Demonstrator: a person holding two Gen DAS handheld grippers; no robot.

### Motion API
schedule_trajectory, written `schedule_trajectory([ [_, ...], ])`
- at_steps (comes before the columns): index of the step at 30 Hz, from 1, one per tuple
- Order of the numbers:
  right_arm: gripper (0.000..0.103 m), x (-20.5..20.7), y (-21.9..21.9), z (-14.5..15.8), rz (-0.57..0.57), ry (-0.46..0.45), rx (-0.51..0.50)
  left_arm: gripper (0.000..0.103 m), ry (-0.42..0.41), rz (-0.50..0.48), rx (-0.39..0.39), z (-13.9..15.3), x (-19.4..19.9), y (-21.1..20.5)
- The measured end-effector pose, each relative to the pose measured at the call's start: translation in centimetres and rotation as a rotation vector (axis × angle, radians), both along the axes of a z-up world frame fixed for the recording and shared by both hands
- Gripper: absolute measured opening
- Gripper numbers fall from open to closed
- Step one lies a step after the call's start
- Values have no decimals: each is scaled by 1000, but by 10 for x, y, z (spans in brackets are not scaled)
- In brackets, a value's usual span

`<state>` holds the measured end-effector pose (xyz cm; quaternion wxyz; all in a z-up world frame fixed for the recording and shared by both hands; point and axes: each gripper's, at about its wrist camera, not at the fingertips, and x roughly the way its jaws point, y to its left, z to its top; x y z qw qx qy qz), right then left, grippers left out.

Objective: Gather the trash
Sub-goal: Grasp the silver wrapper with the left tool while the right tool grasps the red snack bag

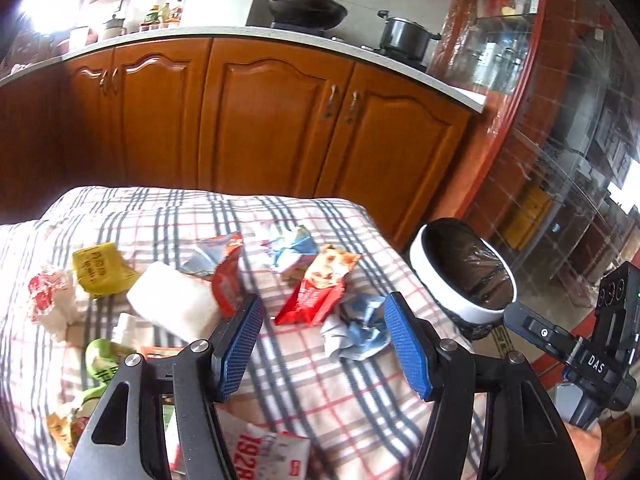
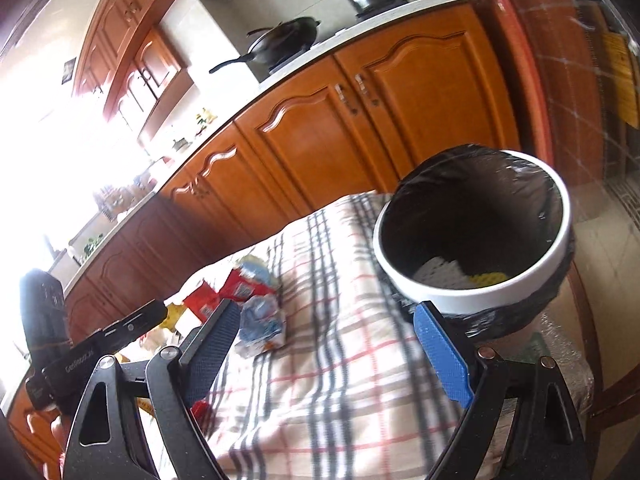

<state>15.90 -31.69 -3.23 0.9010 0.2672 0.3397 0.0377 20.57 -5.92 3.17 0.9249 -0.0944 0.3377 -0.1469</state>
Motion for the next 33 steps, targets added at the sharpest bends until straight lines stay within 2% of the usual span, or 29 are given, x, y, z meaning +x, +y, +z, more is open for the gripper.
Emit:
schedule_trajectory([
  [9, 90, 13, 35, -3, 67, 20, -14, 63, 20, 49, 18, 12, 11, 24],
  [15, 88, 34, 53, 0, 121, 28, -12, 61, 43, 43, 84, 15, 35, 29],
  [18, 77, 49, 65, 6, 155, 27, -17, 61, 56, 36, 114, 16, 50, 31],
  [20, 62, 62, 72, 7, 185, 34, -16, 60, 64, 31, 129, 16, 60, 32],
  [24, 52, 89, 90, 1, 235, 75, -23, 56, 80, 18, 163, 14, 77, 28],
  [26, 50, 100, 98, -6, 248, 102, -35, 50, 99, 2, 178, 9, 87, 24],
  [28, 46, 108, 102, -13, 253, 124, -33, 40, 120, -14, 197, 2, 95, 21],
  [29, 41, 112, 103, -18, 253, 139, -29, 36, 133, -22, 205, -1, 99, 19],
  [30, 36, 115, 104, -21, 251, 149, -28, 28, 148, -31, 212, -5, 104, 17],
  [32, 15, 118, 106, -26, 251, 162, -21, 16, 171, -41, 225, -11, 111, 15],
  [33, 14, 117, 106, -27, 251, 160, -18, 8, 178, -46, 232, -13, 113, 14],
])
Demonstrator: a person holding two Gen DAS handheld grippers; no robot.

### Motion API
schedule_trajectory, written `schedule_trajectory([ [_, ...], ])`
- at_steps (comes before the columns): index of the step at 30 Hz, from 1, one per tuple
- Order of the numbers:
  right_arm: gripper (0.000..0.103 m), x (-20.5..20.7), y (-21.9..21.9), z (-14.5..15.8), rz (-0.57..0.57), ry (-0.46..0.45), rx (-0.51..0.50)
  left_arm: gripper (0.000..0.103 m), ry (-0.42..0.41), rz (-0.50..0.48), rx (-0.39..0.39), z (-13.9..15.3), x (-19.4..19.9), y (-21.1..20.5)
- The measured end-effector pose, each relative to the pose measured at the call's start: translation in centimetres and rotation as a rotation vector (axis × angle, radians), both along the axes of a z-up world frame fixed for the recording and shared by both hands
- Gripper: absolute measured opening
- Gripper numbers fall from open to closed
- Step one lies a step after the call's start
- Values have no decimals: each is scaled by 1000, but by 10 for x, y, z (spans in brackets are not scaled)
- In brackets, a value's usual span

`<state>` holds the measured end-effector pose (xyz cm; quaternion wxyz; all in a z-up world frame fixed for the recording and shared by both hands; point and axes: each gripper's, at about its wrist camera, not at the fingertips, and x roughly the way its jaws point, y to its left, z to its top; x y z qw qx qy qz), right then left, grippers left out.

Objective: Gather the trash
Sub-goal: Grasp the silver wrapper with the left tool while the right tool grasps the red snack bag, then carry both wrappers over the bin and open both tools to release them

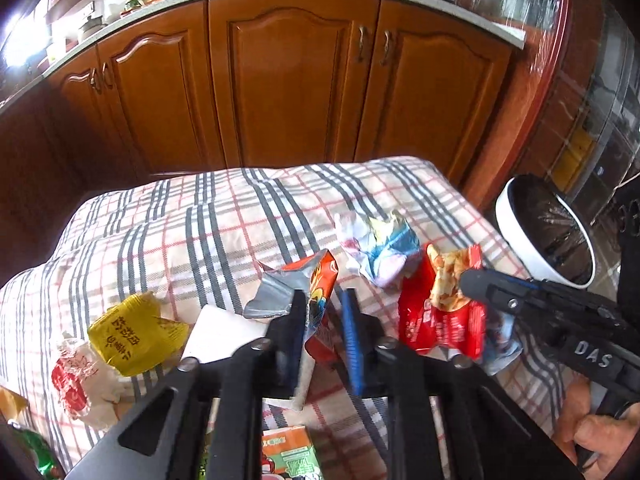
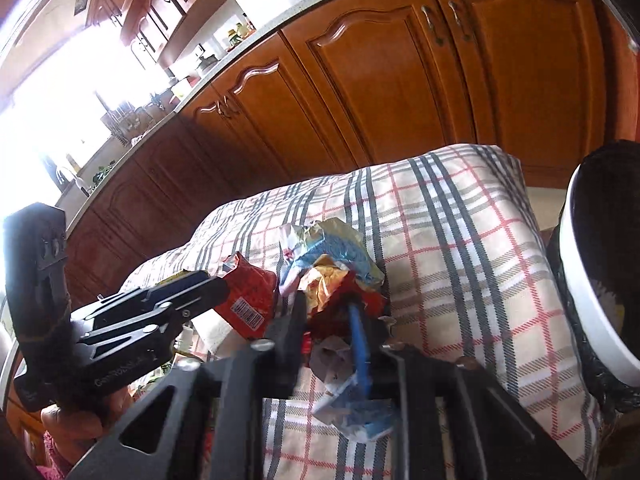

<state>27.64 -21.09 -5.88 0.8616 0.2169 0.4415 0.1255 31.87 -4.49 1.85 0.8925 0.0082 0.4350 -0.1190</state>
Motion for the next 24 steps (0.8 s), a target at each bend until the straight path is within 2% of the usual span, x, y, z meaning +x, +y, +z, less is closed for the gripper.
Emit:
schedule_trajectory([
  [4, 4, -8, -2, 7, -7, -25, 16, 3, -30, -20, 4, 1, -4, 0],
  [12, 4, -31, -12, 39, -27, -124, 91, 1, -108, -25, -98, 24, -31, 13],
  [18, 4, -48, -26, 62, -65, -186, 101, 1, -150, -54, -169, 39, -58, 11],
  [24, 4, -65, -52, 69, -121, -208, 87, 1, -207, -84, -215, 48, -82, 6],
])
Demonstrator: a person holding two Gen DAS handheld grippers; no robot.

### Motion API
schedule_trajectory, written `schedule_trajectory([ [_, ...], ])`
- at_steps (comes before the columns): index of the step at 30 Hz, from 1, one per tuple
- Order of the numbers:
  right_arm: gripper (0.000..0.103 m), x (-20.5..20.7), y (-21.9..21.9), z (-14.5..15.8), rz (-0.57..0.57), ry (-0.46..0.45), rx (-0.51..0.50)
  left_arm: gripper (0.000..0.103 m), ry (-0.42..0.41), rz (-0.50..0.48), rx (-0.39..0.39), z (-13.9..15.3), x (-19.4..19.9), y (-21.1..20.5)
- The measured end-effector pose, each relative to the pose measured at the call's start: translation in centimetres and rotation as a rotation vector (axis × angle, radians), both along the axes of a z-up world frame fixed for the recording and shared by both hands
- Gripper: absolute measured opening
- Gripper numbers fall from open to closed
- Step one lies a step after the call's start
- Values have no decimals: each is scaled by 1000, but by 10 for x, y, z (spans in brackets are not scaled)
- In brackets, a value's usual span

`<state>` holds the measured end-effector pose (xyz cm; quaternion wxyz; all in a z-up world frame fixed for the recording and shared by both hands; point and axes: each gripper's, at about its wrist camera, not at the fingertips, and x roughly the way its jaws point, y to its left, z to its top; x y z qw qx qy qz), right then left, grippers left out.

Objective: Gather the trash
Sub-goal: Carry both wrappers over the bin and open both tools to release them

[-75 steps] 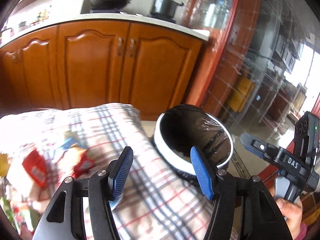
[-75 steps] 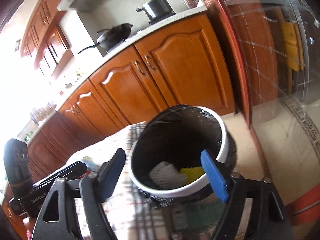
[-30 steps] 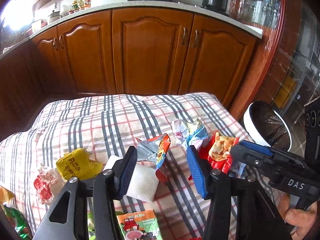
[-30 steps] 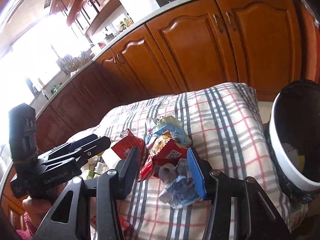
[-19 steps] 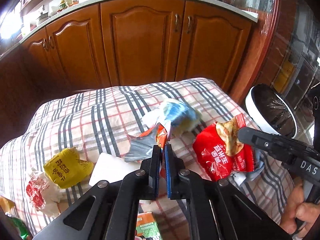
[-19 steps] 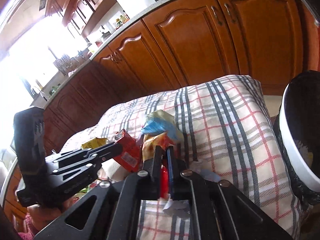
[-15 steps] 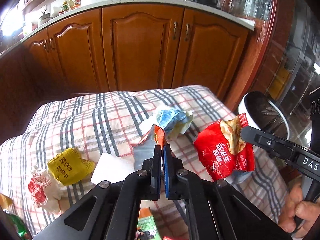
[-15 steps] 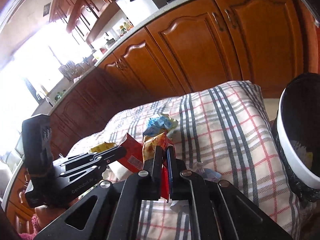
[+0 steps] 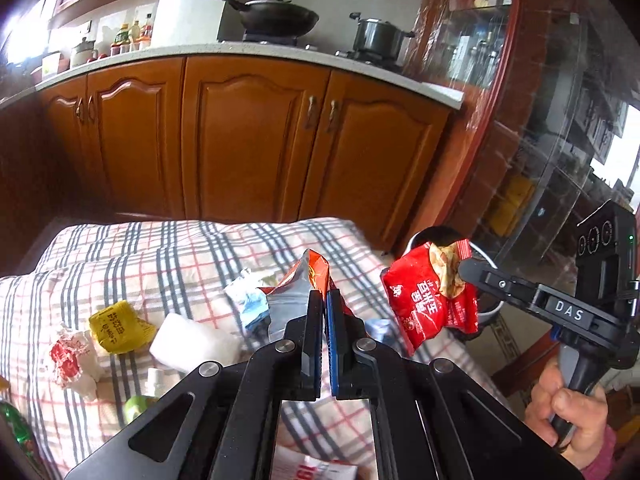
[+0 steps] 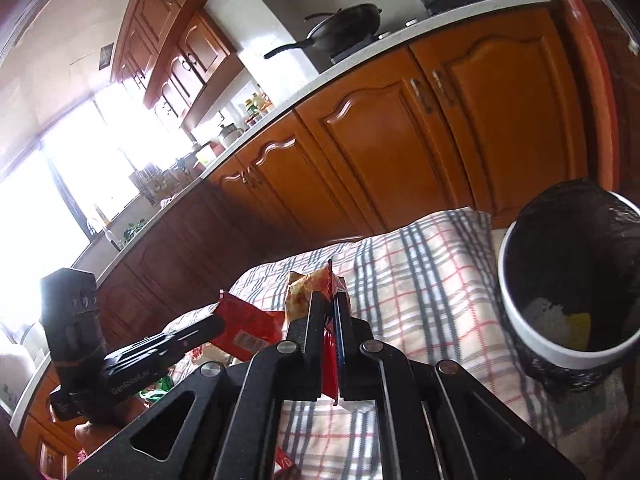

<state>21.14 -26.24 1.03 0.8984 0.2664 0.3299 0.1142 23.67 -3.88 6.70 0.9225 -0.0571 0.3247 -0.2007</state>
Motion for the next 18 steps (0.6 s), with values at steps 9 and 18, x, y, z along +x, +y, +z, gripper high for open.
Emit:
schedule_trajectory([
  [9, 4, -33, -44, 3, -93, -8, -32, 1, -22, -100, -13, -1, -19, -39],
  [18, 4, -55, -88, 1, -197, 3, -60, 1, -9, -170, -7, -3, -7, -69],
])
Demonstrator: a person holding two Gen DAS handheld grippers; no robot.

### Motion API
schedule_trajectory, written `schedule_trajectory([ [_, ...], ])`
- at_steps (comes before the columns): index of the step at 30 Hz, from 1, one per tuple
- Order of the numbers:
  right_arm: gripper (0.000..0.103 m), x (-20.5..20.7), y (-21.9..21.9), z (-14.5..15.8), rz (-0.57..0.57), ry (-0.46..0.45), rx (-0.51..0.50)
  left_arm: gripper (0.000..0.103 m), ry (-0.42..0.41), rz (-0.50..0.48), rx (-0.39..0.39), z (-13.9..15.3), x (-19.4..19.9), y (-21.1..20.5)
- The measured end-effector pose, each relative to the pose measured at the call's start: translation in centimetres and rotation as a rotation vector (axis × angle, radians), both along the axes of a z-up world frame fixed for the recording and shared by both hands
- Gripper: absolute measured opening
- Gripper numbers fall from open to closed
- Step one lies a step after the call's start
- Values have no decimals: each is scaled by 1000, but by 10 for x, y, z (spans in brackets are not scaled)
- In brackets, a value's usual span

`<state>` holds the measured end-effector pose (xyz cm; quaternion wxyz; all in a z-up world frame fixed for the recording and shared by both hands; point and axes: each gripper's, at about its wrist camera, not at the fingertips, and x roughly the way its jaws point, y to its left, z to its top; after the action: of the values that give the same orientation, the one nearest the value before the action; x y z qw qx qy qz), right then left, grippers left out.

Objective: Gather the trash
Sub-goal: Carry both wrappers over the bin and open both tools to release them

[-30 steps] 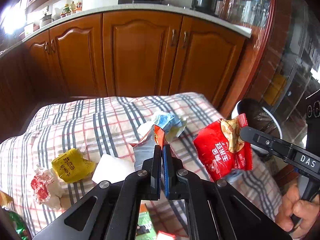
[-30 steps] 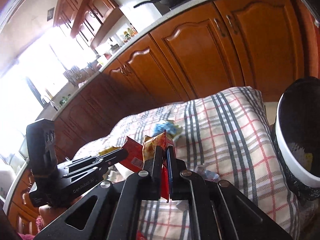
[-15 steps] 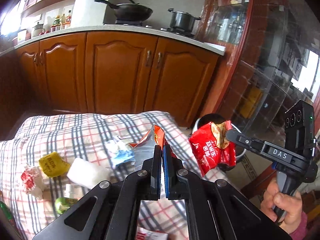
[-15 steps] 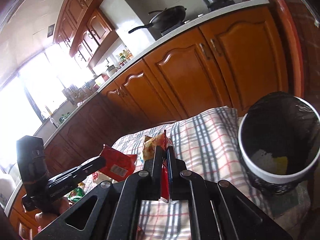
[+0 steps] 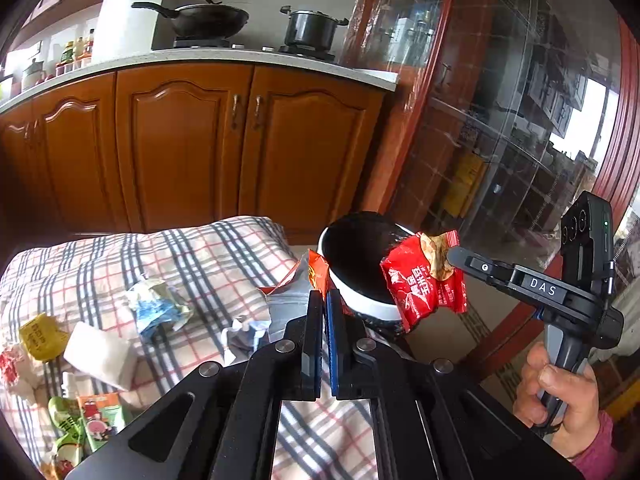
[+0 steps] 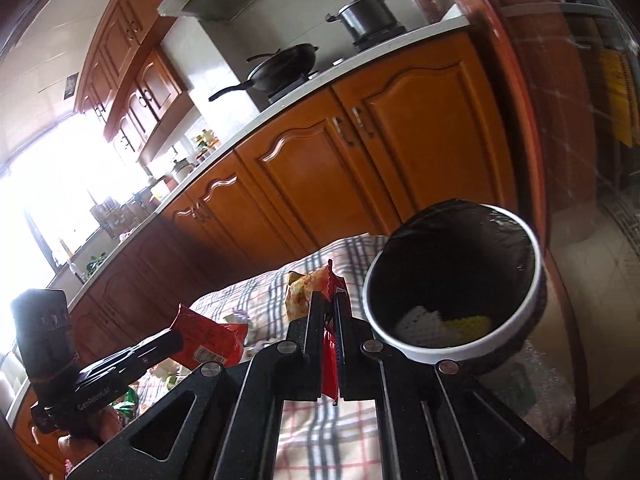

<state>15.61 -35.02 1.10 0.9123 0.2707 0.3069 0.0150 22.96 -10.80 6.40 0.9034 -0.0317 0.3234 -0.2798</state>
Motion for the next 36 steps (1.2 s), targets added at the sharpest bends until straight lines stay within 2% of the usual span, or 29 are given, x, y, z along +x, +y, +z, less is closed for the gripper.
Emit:
schedule_trajectory([
  [8, 4, -6, -30, -4, -66, 7, -31, 1, 8, -38, 11, -1, 20, -37],
  [18, 4, 7, -72, -18, -120, 36, -62, 1, 37, -51, 11, -9, 65, -87],
  [27, 4, 30, -94, -29, -117, 71, -71, 1, 94, -82, 47, -26, 106, -137],
  [36, 4, 39, -100, -46, -111, 109, -58, 1, 144, -85, 85, -49, 129, -161],
])
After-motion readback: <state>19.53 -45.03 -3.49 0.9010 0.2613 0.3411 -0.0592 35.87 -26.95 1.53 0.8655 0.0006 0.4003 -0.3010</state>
